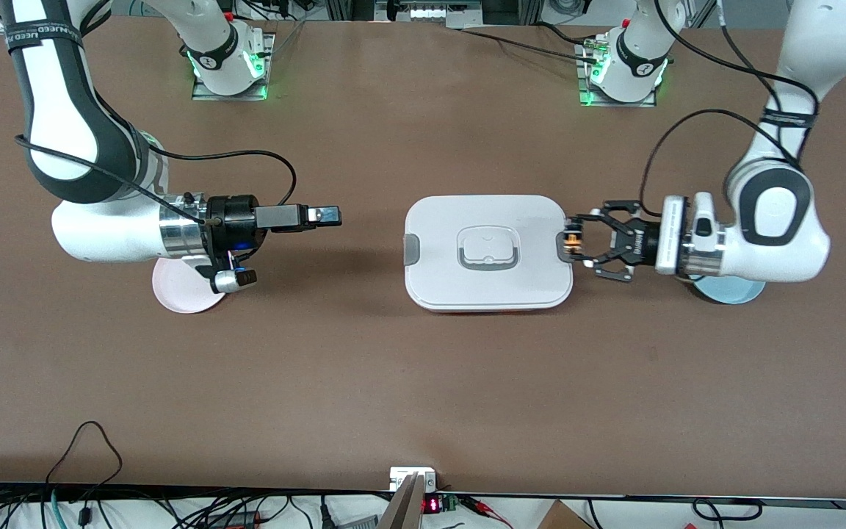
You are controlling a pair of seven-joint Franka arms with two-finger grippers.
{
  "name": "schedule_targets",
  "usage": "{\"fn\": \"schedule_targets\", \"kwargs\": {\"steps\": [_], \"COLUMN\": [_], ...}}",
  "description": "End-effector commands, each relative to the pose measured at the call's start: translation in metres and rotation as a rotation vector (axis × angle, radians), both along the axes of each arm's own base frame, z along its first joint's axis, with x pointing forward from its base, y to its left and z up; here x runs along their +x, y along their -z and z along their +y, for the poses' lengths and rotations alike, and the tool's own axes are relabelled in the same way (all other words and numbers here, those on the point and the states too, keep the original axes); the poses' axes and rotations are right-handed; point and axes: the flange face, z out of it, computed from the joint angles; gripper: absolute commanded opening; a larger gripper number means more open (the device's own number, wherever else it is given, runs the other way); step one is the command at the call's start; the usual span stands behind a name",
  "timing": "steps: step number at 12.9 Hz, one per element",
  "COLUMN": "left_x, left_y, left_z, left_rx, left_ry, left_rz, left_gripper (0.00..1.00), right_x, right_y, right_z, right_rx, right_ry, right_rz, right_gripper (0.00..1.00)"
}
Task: Transfer orange switch to right arm and place
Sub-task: 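Carry the orange switch over the white box toward the right gripper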
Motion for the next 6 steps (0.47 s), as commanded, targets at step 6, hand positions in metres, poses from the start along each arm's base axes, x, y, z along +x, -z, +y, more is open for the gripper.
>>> {"fn": "schedule_targets", "kwargs": {"steps": [6], "left_x": [-0.02], "left_y": [-0.069], "left_z": [-0.195], "left_rx": [-0.261], "left_ry": [-0.205], "left_rz": [0.081], "left_gripper": [0.0], "right_x": [-0.004], "right_y": [0.009], "right_z": [0.029], "right_rx": [0.05], "right_ry": [0.018], "right_rz": [0.004], "right_gripper": [1.0]}}
